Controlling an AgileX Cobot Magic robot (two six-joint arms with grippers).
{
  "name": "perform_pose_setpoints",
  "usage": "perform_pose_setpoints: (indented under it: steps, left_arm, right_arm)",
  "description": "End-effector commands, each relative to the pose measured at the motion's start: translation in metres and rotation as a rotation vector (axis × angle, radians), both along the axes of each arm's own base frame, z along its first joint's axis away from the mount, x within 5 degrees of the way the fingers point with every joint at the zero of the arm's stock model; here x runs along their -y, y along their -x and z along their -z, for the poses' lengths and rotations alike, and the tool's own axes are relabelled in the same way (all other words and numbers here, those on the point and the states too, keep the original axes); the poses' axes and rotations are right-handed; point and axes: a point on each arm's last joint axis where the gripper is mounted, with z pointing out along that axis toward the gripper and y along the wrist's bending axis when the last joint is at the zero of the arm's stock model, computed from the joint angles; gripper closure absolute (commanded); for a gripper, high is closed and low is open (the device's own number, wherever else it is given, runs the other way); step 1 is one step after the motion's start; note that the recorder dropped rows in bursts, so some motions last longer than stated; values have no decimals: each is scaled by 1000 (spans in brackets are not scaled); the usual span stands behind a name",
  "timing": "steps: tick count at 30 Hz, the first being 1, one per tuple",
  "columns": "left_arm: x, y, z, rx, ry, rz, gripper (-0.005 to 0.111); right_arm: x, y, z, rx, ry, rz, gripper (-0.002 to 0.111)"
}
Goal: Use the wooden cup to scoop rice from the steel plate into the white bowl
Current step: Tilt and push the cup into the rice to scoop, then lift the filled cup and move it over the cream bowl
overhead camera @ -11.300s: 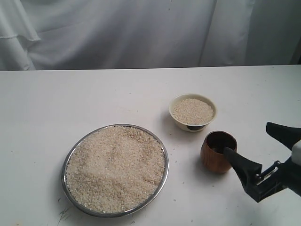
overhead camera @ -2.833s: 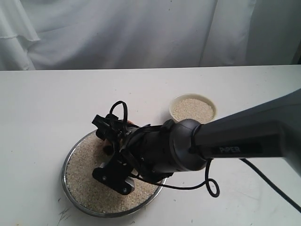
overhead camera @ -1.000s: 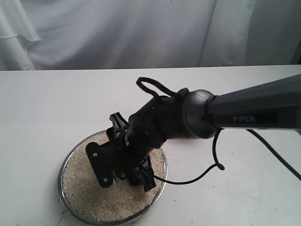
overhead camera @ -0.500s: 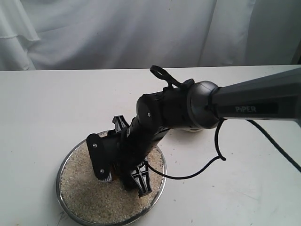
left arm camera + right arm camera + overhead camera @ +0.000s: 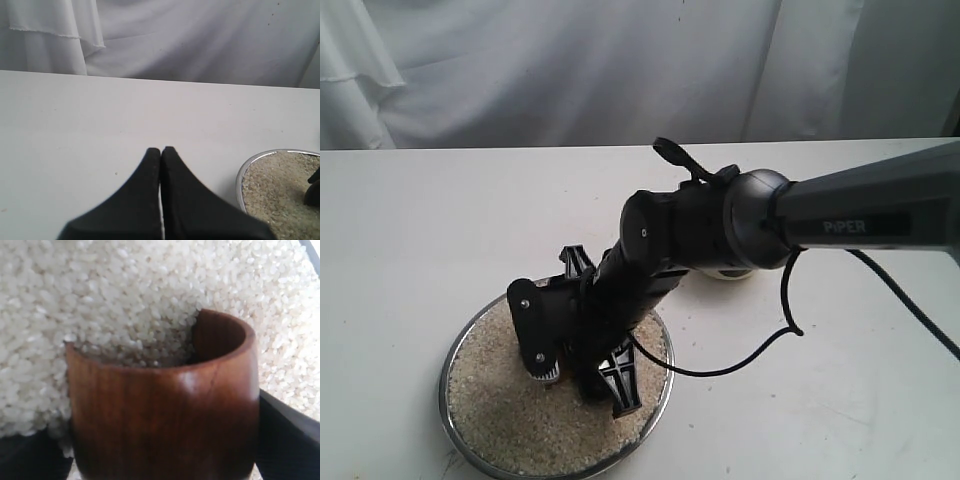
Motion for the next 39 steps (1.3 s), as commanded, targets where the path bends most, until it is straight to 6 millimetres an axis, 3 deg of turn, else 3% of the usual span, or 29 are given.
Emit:
perform_pose_setpoints:
  steps: [1, 13, 30, 39]
  left_arm:
    - [0, 0, 1, 7, 4, 1, 107]
    - [0, 0, 1, 7, 4, 1, 107]
    - [0, 0, 1, 7, 4, 1, 107]
    - [0, 0, 1, 7, 4, 1, 107]
  right_arm:
    - [-3, 8, 5, -86, -24, -1, 108]
    - [-4, 3, 1, -156, -123, 67, 108]
    - [18, -31, -9, -258, -274, 176, 108]
    - [26, -32, -46, -209, -331, 155, 108]
